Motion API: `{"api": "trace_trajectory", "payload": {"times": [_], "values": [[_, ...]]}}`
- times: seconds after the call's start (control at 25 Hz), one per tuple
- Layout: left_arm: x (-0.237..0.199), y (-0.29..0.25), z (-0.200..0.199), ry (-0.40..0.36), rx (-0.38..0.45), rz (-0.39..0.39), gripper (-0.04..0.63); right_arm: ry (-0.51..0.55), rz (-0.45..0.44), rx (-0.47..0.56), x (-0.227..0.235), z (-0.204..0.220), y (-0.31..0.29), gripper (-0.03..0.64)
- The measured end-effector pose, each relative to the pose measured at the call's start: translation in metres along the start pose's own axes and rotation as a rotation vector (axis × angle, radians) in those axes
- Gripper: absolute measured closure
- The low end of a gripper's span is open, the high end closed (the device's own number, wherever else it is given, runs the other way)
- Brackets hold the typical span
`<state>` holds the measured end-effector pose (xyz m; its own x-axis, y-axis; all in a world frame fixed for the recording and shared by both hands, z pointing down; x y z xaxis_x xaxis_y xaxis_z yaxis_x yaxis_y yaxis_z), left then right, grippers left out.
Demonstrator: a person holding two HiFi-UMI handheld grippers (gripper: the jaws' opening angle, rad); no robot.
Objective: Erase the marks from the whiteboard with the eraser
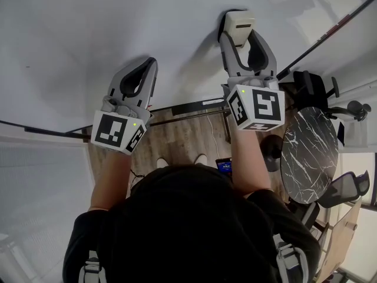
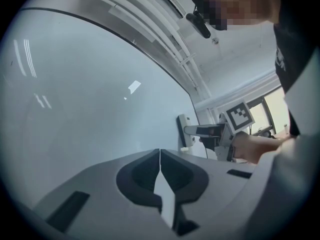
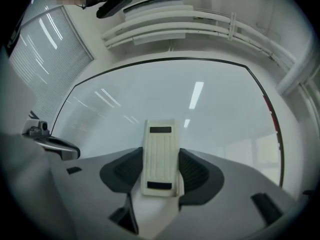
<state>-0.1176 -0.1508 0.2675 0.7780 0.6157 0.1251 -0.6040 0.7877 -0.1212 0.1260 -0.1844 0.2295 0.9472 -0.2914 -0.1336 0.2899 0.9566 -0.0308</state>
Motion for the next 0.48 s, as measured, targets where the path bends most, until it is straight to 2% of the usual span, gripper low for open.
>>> {"api": "trace_trajectory", "payload": {"times": [0.48], "values": [[0.017, -0.003, 0.001, -0.001, -0.012, 0.015, 0.588, -0.065, 0.068, -0.043, 0.052, 0.021, 0.010, 0.391]]}}
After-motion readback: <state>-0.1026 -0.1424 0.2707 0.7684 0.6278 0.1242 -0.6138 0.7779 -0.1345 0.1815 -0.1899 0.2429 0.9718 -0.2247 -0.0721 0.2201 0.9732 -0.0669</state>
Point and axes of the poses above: the fingertips, and each gripper's own axes: y backward along the fingers, x to its right, z out of its underside, the point moved 8 cm from there along y, backward along the fingers, and after that the axes turned 13 degrees about -x, right-handed, at the moved point
